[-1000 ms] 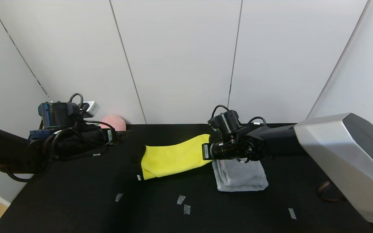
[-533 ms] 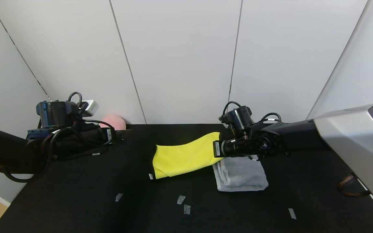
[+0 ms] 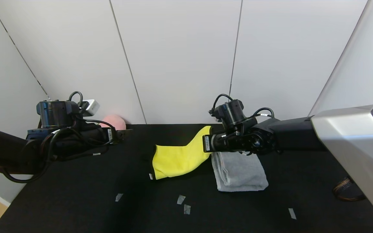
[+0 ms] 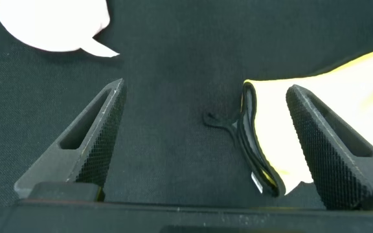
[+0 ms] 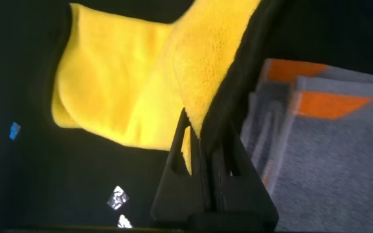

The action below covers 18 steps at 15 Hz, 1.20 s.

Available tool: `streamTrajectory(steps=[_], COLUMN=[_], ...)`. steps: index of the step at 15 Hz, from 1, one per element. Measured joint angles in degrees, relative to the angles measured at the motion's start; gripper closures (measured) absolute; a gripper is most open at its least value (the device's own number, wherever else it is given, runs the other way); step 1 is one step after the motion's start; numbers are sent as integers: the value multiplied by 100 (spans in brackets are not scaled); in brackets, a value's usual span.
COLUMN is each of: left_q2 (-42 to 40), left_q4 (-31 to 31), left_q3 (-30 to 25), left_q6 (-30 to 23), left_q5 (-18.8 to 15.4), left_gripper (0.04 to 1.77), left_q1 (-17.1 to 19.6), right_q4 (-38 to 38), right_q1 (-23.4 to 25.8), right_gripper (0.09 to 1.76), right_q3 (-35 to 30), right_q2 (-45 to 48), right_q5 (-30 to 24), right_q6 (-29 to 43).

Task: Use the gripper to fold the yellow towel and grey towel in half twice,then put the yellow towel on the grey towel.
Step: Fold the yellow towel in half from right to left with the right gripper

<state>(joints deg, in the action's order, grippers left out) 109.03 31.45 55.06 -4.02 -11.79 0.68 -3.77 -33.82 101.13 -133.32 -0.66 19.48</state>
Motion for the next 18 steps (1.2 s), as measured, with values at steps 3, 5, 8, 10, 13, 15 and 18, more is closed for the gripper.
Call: streamTrajectory(steps=[3,5,8,10,13,15,18], left_q2=[-5,-7,-5,-5,-5,-2,4], left_q4=[0,2,5,2,2,5,10], left_q3=[-2,-5,-2,2,0,0,-11], left_q6=[0,1,1,0,0,50,69], left_q5=[0,0,0,0,0,0,0], left_gripper=[9,9,9,9,9,9,9], left_q1=[-2,0,0,0,0,0,0], right_q4=[-13,-17,-2,13,101,167,284], right_q1=[-256,-439,-681,-816,-959,-1017,-1034], right_gripper=[170,170,170,170,170,170,170], right_q3=[410,661,884,917,958,980,1000], right_q2=[-211,-389,-627,-736,-897,-990,-1053], right_q5=[-27,-34,-71,-79,-82,-234,-434], right_q6=[-5,-5,-5,-5,-2,0,2])
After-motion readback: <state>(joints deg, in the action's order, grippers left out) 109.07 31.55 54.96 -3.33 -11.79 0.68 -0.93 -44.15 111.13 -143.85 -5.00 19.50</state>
